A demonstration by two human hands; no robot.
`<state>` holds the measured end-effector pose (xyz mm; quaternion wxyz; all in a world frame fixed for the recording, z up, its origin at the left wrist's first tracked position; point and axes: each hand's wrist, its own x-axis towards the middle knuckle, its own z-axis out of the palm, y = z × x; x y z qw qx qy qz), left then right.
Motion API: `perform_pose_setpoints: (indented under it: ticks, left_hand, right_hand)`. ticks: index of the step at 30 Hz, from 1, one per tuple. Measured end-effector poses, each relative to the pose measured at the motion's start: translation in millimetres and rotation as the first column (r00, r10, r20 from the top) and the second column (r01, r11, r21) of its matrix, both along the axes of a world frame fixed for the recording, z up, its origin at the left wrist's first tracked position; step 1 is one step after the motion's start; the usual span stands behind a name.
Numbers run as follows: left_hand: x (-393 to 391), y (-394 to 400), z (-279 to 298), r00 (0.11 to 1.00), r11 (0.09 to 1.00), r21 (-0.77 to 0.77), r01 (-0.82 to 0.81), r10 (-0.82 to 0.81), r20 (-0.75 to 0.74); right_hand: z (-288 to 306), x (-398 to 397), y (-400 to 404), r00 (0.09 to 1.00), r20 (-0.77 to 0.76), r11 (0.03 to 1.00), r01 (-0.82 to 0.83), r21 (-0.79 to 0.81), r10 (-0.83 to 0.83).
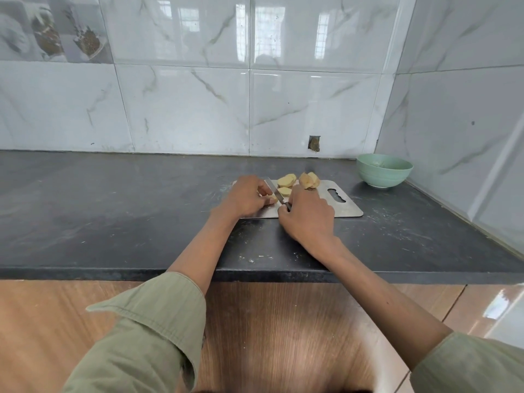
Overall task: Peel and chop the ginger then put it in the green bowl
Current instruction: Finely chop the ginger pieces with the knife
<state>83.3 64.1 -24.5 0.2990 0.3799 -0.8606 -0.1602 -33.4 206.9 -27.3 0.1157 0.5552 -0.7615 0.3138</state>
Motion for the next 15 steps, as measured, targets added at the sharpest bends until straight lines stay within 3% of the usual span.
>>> perform_pose_setpoints:
  ticks: [15]
  left_hand:
    - [-1.2, -1.1, -0.6, 0.999, 0.999, 0.022, -0.042, 0.042, 0.014]
  right_hand:
    - [0.5, 1.1, -2.9, 0.995, -0.094, 0.999, -0.035, -0.009, 0.034]
